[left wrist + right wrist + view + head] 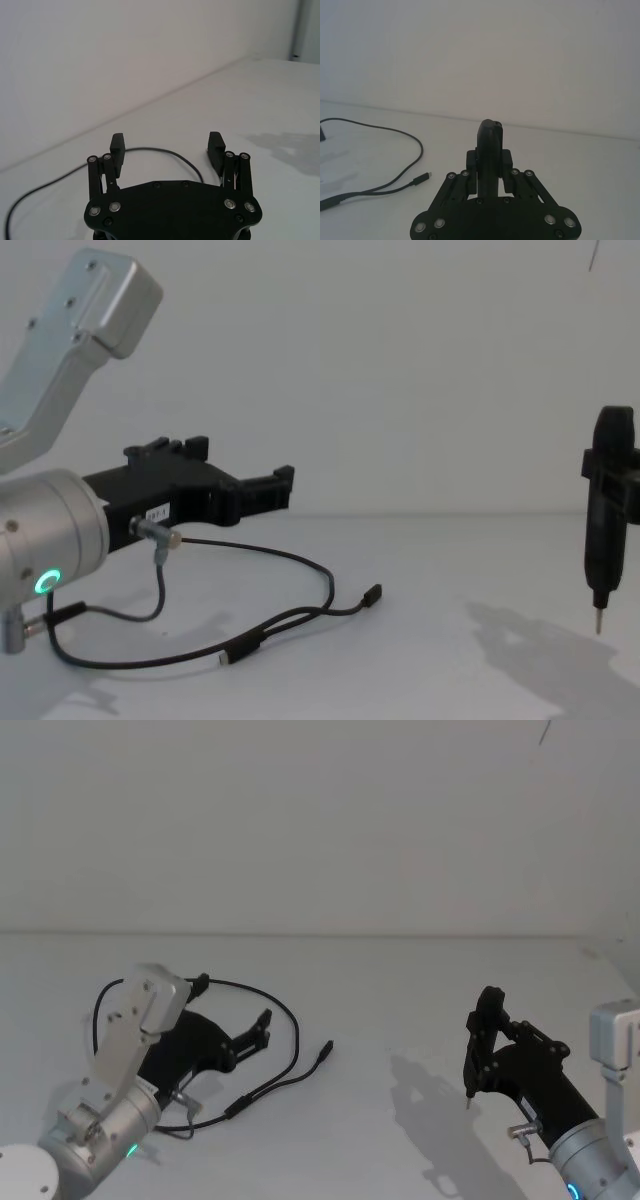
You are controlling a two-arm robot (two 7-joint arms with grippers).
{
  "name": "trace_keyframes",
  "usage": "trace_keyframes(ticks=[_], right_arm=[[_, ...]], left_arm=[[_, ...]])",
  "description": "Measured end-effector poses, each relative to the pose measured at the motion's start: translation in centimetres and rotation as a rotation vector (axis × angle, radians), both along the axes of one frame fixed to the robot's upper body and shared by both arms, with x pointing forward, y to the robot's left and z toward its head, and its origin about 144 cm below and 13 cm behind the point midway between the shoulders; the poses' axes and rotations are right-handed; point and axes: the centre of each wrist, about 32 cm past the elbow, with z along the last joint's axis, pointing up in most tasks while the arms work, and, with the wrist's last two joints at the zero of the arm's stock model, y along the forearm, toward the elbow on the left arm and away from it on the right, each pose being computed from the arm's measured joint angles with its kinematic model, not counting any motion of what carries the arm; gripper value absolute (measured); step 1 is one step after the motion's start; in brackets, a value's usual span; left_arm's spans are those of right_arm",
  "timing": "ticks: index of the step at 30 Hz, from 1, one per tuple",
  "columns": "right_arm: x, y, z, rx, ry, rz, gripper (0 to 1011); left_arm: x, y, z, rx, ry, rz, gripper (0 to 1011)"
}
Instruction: Pick up the data cable with the one hand.
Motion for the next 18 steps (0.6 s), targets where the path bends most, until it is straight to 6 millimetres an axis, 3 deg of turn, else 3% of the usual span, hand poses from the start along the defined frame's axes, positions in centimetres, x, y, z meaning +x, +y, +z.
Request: trace_keyframes(ticks=[18], right_arm=[[0.0,0.0,0.0,0.0,0.0,0.0,279]], left_arm=[[-3.9,1.7,-0.5,0.005,0.134,-0.103,1001]])
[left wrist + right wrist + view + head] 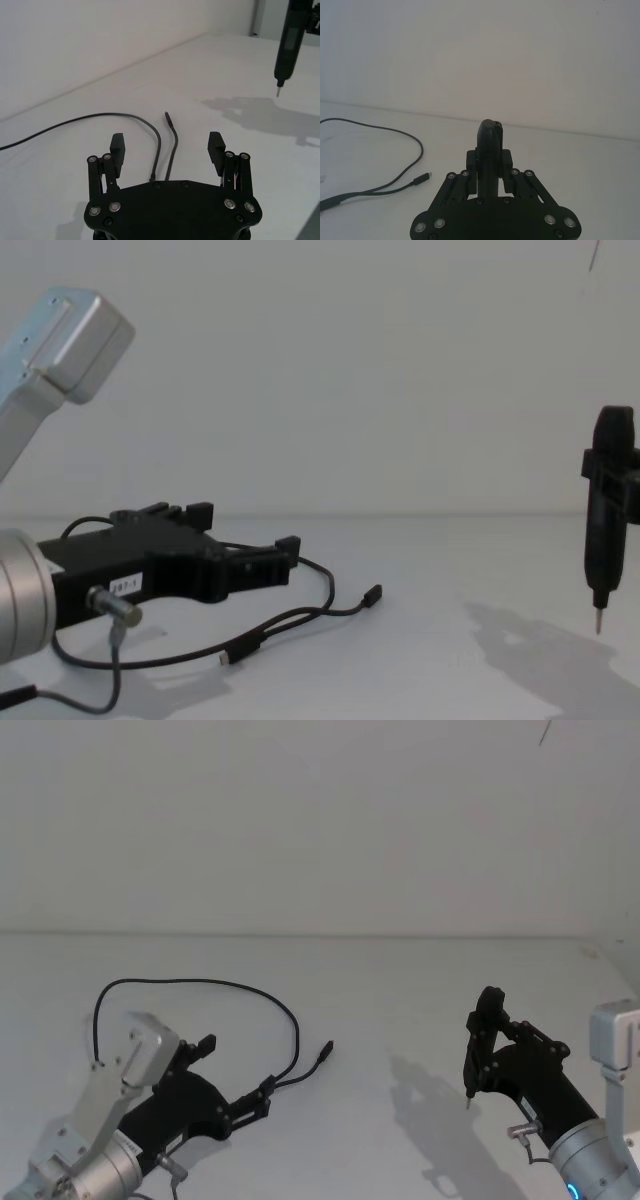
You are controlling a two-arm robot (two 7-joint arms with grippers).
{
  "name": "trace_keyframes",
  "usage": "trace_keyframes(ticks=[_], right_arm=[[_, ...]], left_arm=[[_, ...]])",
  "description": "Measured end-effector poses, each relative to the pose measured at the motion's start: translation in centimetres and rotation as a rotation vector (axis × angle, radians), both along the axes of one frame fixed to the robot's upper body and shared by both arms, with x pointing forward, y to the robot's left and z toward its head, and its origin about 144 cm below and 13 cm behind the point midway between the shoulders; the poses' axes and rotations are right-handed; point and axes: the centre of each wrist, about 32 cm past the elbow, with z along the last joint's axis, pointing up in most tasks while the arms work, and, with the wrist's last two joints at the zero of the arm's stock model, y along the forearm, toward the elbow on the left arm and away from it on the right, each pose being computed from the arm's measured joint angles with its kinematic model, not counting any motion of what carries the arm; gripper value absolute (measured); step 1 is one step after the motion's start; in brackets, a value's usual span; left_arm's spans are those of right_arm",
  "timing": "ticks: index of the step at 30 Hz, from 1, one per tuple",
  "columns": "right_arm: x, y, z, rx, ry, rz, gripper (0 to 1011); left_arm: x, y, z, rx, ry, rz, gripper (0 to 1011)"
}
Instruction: Pick up the data cable with the one hand.
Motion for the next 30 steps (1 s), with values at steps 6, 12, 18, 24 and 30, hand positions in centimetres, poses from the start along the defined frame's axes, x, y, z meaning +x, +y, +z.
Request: trace_keyframes(ticks=[6,12,18,24,30], right_arm=[[0.0,0.0,0.0,0.0,0.0,0.0,279],[0.0,0.0,0.0,0.0,0.0,0.0,279],[0.0,0.0,0.0,0.0,0.0,0.0,279],[0.0,0.0,0.0,0.0,0.0,0.0,279],[0.0,0.0,0.0,0.0,0.0,0.0,279]], left_arm=[[-0.5,0.1,-0.1,0.022,0.002,-0.008,1001],[-0.4,0.0,-0.3,0.044,0.01,-0.029,1001],[0.1,0.1,-0.8,0.063,0.04,-0.058,1001],[0.6,0.1,-1.5,0.071,0.073,-0.079,1000],[1.2,0.1,-2.3,0.057,0.105,-0.088,1001]])
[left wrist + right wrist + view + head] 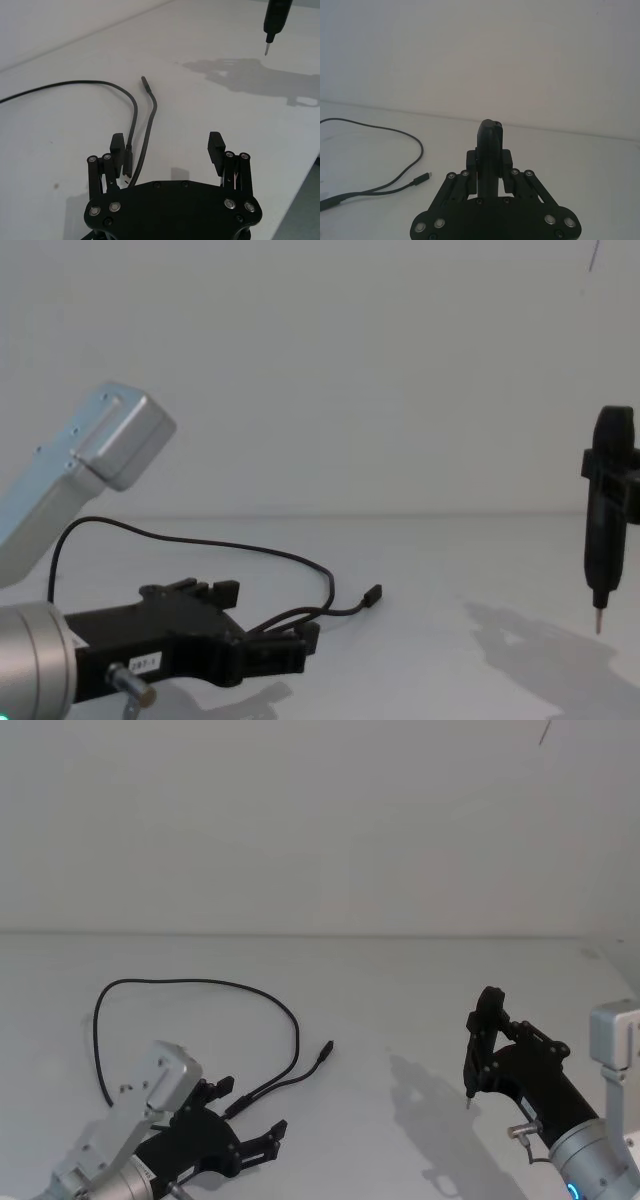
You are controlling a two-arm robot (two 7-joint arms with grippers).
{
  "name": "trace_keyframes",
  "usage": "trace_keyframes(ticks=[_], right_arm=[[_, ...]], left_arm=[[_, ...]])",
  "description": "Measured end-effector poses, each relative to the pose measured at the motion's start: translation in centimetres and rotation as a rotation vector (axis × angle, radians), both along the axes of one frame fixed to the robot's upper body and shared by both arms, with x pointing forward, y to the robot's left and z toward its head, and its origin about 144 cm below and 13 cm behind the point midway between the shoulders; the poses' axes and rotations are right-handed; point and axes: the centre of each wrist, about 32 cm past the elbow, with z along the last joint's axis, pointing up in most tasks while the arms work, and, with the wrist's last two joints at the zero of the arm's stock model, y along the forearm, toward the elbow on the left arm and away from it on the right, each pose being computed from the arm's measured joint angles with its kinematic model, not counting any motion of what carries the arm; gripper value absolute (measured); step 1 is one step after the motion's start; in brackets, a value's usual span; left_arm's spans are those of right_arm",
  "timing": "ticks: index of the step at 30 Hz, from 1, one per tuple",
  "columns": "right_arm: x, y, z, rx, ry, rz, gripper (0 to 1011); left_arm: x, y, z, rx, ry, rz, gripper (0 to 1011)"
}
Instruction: Pick up the data cable with the one hand.
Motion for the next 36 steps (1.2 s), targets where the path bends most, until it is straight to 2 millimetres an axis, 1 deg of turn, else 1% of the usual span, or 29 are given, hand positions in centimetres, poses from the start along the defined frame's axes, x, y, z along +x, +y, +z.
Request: trace_keyframes(ticks=[6,22,24,25,26,27,28,31,34,35,36], right_arm=[[0.0,0.0,0.0,0.0,0.0,0.0,279],[0.0,0.0,0.0,0.0,0.0,0.0,279],[0.0,0.0,0.0,0.0,0.0,0.0,279],[0.0,0.0,0.0,0.0,0.0,0.0,279],[0.0,0.0,0.0,0.0,0.0,0.0,279],[0.0,0.0,0.0,0.0,0.0,0.0,279],[0.0,0.0,0.0,0.0,0.0,0.0,279],[0.0,0.0,0.0,0.0,0.0,0.0,279],[0.0,0.0,0.0,0.0,0.0,0.0,279],[0.0,0.0,0.0,0.0,0.0,0.0,279],[0.0,0.0,0.0,0.0,0.0,0.0,279]], left_arm=[[1.0,-0.3,-0.9,-0.036,0.02,0.003,1001],[3.4,-1.3,-2.2,-0.064,0.046,-0.014,998],[3.5,-1.4,-2.3,-0.063,0.048,-0.017,967],[3.6,-1.4,-2.4,-0.062,0.049,-0.019,929],[3.7,-1.5,-2.5,-0.06,0.051,-0.021,916],[3.8,-1.6,-2.5,-0.058,0.052,-0.023,871],[3.8,-1.6,-2.5,-0.058,0.052,-0.023,871],[4.0,-1.7,-2.7,-0.053,0.053,-0.025,805],[4.1,-1.8,-2.7,-0.05,0.052,-0.025,715],[4.1,-1.9,-2.7,-0.048,0.051,-0.025,656],[4.1,-1.9,-2.8,-0.047,0.05,-0.025,635]])
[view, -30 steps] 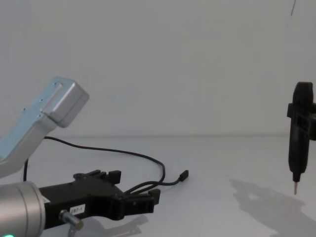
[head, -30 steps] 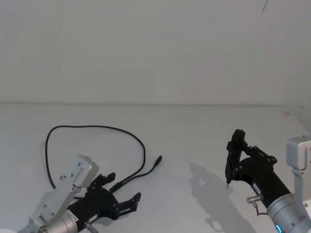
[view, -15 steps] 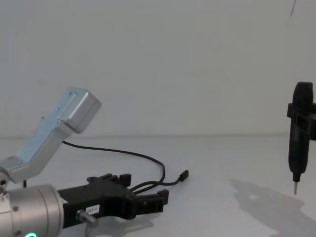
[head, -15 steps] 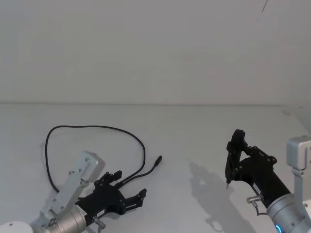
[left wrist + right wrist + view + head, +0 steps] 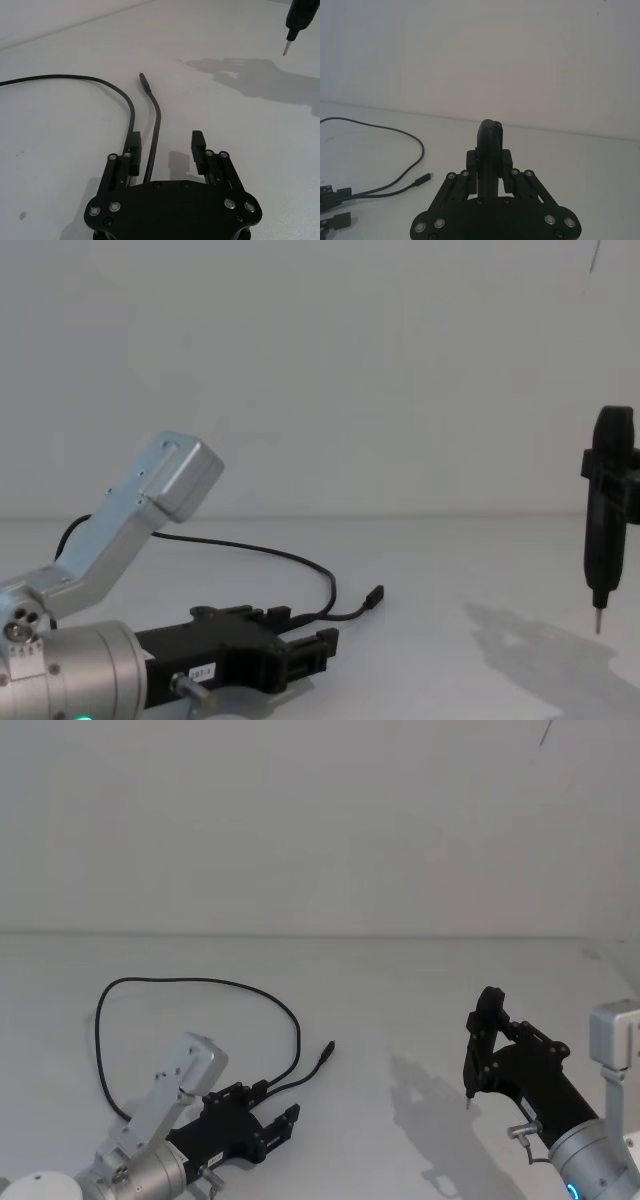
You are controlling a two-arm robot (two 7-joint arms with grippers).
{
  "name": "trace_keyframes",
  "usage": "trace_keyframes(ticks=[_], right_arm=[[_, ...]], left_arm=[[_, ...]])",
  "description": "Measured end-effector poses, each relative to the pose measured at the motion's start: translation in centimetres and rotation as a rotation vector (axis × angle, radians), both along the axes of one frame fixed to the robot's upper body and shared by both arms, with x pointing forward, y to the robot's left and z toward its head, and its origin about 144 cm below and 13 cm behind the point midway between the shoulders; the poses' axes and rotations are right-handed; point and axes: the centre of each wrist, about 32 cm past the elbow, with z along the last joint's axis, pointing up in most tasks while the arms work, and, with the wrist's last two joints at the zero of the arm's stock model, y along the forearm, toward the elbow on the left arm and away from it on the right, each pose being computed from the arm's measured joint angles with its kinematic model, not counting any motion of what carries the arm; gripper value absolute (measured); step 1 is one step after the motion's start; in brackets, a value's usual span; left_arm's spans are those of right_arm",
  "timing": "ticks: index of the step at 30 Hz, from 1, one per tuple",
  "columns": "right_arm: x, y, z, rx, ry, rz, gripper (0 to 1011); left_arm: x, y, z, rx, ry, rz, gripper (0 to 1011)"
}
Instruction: Pick up the data cable with the one hand.
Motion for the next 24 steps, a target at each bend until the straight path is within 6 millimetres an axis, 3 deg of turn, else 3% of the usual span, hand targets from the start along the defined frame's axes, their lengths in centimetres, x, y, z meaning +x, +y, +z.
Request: trace_keyframes(ticks=[9,17,24], right_arm=[[0.0,0.0,0.0,0.0,0.0,0.0,279],[0.0,0.0,0.0,0.0,0.0,0.0,279],[0.0,0.0,0.0,0.0,0.0,0.0,279]], left_arm=[[-0.1,-0.6,-0.2,0.008,-0.015,0.017,371],[-0.3,-1.0,-0.2,0.012,-0.028,0.031,79],[-0.6,-1.4,0.1,0.011,-0.05,0.036,40]])
